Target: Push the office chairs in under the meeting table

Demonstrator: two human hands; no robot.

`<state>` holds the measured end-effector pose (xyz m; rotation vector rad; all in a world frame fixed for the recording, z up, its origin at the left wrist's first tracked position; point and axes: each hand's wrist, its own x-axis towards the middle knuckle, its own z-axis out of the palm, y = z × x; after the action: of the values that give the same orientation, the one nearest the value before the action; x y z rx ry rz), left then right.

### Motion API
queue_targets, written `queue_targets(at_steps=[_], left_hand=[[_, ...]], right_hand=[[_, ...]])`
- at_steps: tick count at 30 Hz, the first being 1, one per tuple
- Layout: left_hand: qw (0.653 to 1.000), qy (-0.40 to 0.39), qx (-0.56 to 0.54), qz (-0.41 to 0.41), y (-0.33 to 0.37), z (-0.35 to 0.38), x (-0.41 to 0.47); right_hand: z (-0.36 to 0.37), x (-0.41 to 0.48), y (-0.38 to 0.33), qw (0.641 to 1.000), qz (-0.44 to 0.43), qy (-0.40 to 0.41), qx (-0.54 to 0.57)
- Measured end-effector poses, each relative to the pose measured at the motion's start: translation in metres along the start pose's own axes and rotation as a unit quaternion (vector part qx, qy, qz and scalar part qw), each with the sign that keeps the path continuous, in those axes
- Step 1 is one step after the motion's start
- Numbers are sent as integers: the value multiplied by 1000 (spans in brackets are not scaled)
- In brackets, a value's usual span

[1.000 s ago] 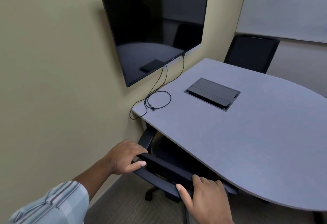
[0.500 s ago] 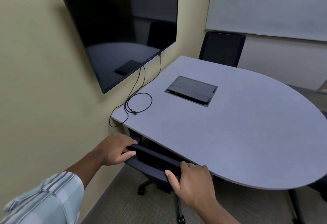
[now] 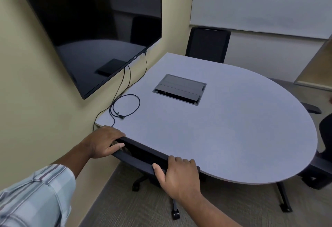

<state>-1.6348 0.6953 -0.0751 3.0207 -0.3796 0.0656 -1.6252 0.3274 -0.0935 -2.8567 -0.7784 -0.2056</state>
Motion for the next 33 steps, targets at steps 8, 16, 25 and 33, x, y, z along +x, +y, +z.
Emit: queue_targets(at_steps=[8, 16, 25, 33], left_hand=[[1000, 27, 5, -7, -19, 5, 5], [997, 28, 45, -54, 0, 2, 0], [971, -62, 54, -226, 63, 7, 8], [965, -105, 16, -241, 125, 1, 21]], right_hand=[[4, 13, -7, 1000, -10, -18, 19], [-5, 13, -8, 999, -5, -46, 23], [-10, 6, -8, 999, -7, -38, 32], [-29, 2, 17, 988, -66, -106, 91]])
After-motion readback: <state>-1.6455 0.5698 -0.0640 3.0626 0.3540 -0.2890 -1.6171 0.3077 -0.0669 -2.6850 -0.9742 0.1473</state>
